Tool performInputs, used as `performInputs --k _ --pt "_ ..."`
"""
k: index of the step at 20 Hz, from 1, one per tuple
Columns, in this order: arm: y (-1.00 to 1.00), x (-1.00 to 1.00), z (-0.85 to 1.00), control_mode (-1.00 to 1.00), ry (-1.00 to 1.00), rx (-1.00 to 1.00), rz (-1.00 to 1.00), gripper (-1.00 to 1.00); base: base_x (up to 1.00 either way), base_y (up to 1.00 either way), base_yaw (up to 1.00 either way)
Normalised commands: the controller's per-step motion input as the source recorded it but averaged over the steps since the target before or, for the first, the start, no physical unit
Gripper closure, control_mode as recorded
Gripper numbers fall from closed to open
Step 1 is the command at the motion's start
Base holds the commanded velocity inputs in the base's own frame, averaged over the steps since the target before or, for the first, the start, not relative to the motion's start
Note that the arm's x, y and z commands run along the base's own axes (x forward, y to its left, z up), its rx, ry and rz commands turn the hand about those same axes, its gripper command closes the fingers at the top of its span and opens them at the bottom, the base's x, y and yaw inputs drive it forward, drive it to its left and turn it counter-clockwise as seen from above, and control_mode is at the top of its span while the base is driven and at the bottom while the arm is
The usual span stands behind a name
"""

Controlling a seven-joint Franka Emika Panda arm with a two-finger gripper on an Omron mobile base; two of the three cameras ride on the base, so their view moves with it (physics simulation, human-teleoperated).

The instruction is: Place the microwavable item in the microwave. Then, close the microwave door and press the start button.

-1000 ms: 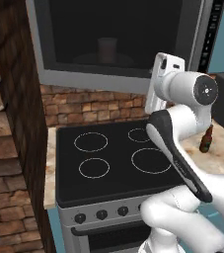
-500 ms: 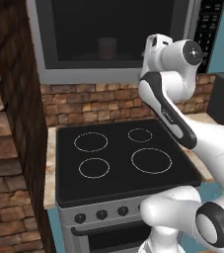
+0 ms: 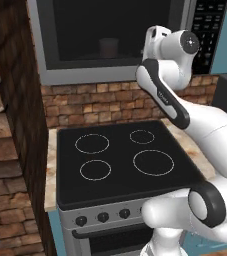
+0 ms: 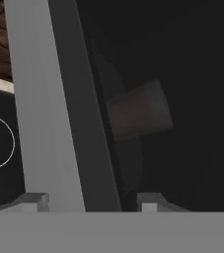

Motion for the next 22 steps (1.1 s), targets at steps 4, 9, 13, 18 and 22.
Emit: performInputs --k 4,9,13,18,22 --pt "0.00 0.37 -0.45 -1.00 0.00 0.00 0.03 -1.00 0.00 0.00 0.00" --pt "-0.51 -0.88 -0.18 -1.00 -0.17 0.01 0.01 -1.00 0.00 0.00 0.00" --pt "-1.00 -1.00 -0.02 -1.00 -0.10 0.04 0.00 -1.00 0.00 0.00 0.00" --pt "-1.00 -0.97 0.00 -1.00 -0.08 0.01 0.00 -1.00 0.00 0.00 0.00" --pt "-0.87 -0.18 -0.24 -1.00 -0.01 0.01 0.00 -1.00 0.00 0.00 0.00"
